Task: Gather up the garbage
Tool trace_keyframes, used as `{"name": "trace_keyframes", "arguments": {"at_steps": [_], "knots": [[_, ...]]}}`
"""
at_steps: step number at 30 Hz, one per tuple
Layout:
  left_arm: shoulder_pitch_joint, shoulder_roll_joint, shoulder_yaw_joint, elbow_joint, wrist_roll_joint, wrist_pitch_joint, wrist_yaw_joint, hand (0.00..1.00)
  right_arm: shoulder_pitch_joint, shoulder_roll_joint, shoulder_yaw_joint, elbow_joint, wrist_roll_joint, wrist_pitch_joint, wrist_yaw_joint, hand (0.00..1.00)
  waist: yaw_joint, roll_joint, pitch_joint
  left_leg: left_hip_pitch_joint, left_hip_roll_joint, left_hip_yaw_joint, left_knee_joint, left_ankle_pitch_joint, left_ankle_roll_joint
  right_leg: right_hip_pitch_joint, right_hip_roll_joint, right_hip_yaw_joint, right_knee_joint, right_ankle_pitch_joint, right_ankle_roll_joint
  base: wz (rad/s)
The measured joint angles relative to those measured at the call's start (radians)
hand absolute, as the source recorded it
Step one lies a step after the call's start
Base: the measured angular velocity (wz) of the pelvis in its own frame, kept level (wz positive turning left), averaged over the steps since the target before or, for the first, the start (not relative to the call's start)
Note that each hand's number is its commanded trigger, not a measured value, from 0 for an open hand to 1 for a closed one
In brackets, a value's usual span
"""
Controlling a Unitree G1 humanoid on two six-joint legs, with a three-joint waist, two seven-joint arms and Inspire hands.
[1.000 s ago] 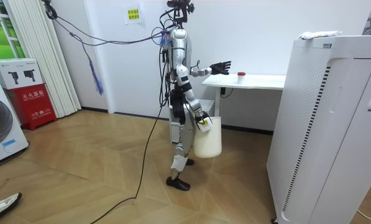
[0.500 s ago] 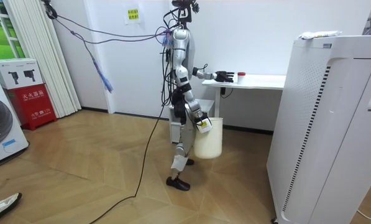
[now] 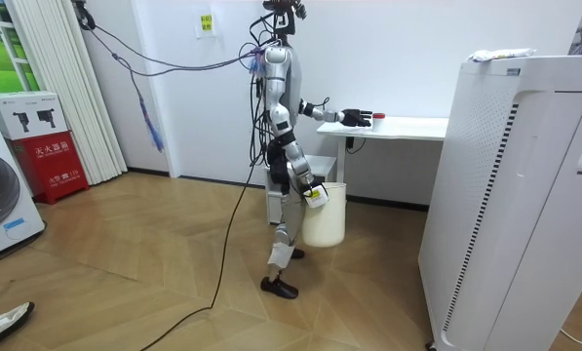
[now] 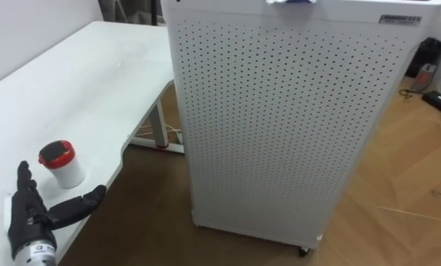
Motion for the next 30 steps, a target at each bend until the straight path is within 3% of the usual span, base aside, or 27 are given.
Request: {"name": "trace_keyframes", "arguments": {"at_steps": [15, 21, 30], "knots": [[-0.087, 0.005, 0.014, 0.085, -0.043, 0.001, 0.056, 0.00, -0.008, 0.002, 0.014, -0.003, -0.002, 0.008, -0.038, 1.00, -0.010, -0.003, -0.0016, -0.033, -0.002, 0.015, 0.004, 0.002, 0.003, -0.050, -0.002, 0.022, 0.015, 0.001, -0.001, -0.04], [-0.166, 0.035, 0.014, 0.156, -0.138, 0.008, 0.057, 0.00, -0.008, -0.002, 0.042, -0.028, -0.001, 0.008, -0.049, 1.00, -0.010, -0.002, -0.0022, -0.033, 0.000, 0.018, 0.004, 0.002, 0.003, -0.049, 0.000, 0.026, 0.017, 0.002, -0.002, -0.02], [-0.235, 0.051, 0.014, 0.247, -0.144, 0.010, 0.048, 0.00, -0.009, -0.009, 0.083, -0.040, 0.003, 0.009, -0.075, 1.00, -0.013, 0.008, -0.0007, -0.052, 0.004, 0.029, 0.008, 0.002, 0.003, -0.072, 0.002, 0.032, 0.029, 0.007, -0.004, -0.02]]}}
